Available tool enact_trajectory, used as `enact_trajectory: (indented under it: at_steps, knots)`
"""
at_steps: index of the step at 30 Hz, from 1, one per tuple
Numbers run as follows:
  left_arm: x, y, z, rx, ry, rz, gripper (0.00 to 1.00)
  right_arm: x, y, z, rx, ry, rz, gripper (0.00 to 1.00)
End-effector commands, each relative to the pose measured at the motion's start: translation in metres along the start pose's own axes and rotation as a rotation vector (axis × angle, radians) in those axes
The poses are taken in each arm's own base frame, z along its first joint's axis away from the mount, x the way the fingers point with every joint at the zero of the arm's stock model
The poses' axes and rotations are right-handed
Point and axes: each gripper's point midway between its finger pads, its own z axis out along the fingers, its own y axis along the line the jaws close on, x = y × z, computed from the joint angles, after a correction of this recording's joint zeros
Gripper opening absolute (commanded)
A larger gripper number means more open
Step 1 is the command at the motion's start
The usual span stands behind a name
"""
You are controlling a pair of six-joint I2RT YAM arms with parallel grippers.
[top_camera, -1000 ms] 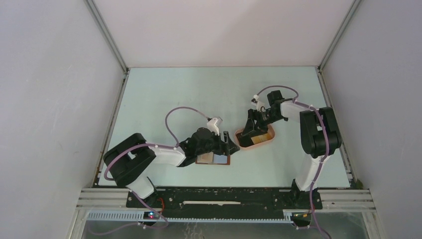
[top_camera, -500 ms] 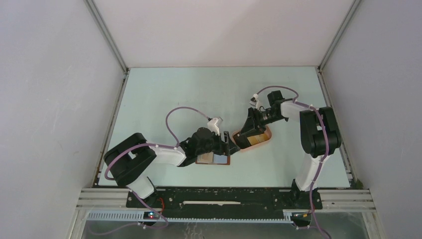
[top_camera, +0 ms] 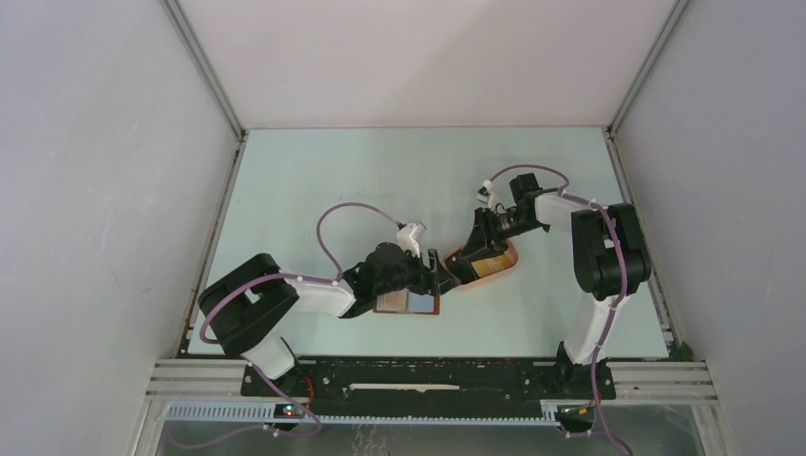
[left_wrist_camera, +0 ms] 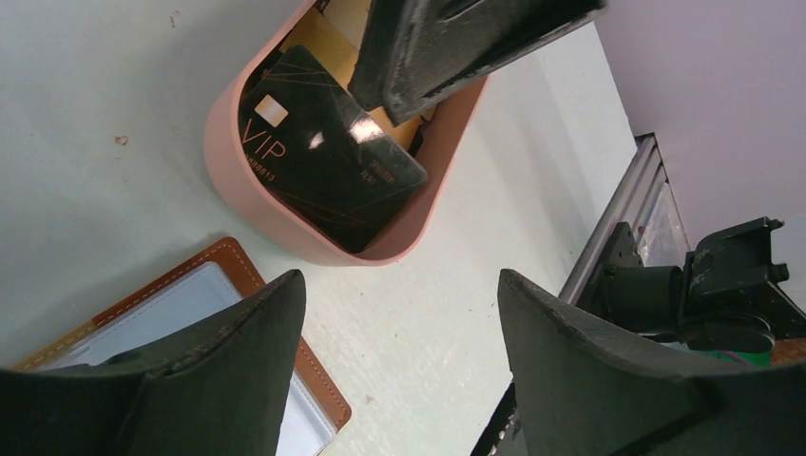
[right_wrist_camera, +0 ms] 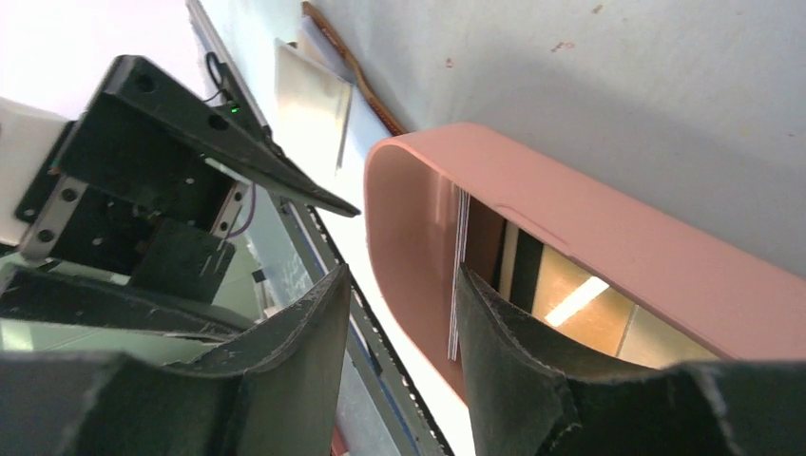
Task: Put the credit cards into the card holder
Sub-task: Pick up the credit card from the storage box.
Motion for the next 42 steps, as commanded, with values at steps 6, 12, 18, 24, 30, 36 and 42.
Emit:
enact_trajectory:
  at_steps: [6,12,18,24,30,36,42]
  knots:
    - [-0.02,-0.017,0.003,0.062,-0.06,0.024,0.78,0.002,-0.003,0.017,0.057,0.035,-0.039,0.52]
    - [-0.019,-0.009,0.004,0.037,-0.064,0.025,0.78,0.003,0.019,0.019,-0.111,0.055,-0.003,0.4]
    - [-0.016,0.002,0.003,-0.002,-0.071,0.021,0.74,0.001,0.032,0.018,-0.191,0.058,0.01,0.4]
    - [-0.014,0.009,0.004,-0.03,-0.064,0.023,0.71,0.001,0.015,0.028,-0.108,0.074,0.027,0.4]
    - [-0.013,0.015,0.003,-0.051,-0.06,0.021,0.65,0.002,0.003,0.034,-0.028,0.085,0.006,0.41]
    - [-0.019,0.012,-0.002,-0.06,-0.074,0.028,0.57,0.01,0.006,0.045,0.005,0.13,-0.036,0.48]
    - [-0.023,0.015,-0.01,-0.096,-0.087,0.043,0.54,0.011,-0.003,0.048,0.096,0.137,-0.056,0.48]
